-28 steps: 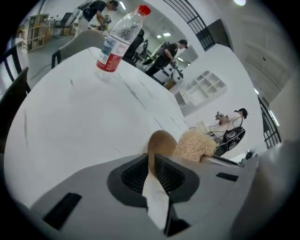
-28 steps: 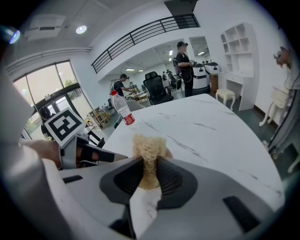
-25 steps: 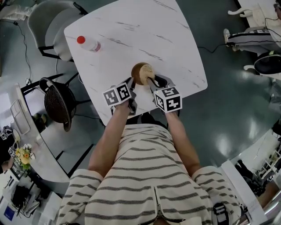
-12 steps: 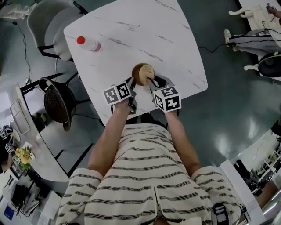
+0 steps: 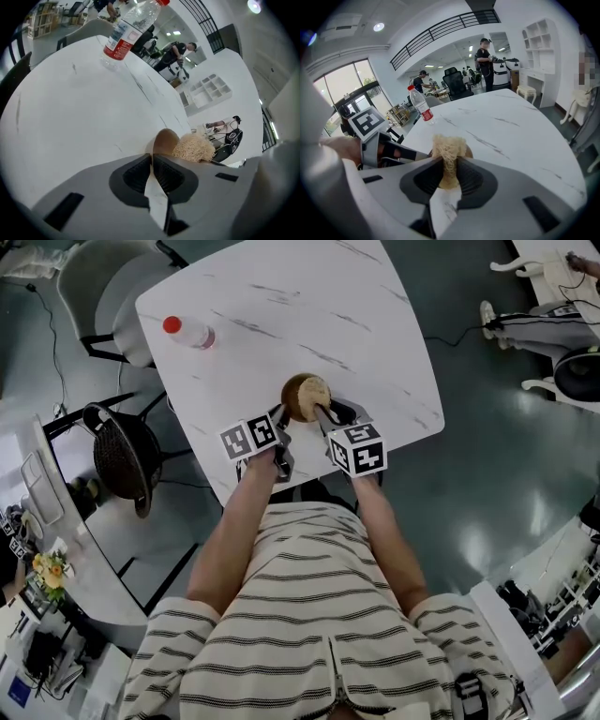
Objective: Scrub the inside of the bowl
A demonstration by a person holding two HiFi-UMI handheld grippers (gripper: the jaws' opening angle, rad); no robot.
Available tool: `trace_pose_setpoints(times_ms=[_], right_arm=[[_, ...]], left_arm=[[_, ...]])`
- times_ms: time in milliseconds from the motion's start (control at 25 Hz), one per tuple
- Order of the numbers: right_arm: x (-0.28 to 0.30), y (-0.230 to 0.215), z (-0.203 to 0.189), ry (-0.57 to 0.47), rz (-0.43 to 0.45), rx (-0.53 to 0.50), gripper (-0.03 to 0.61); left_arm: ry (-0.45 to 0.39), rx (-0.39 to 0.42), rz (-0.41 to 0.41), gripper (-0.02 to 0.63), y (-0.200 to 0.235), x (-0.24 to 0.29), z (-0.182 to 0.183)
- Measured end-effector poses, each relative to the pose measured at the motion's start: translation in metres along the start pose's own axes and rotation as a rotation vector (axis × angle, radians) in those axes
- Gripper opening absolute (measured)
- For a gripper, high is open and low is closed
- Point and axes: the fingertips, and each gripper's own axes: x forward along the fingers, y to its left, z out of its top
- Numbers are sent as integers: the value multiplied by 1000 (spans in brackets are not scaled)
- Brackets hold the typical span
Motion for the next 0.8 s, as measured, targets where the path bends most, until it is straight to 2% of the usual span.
trace_pose_setpoints(times_ms=[400,800], right_arm=[[3,-2,-6,36,-16,-15,92],[22,-11,-8,67,-52,-72,92]], left_arm=[[13,-43,-15,12,-1,-2,-4],[21,-39,-28,12,-1,-1,-5]])
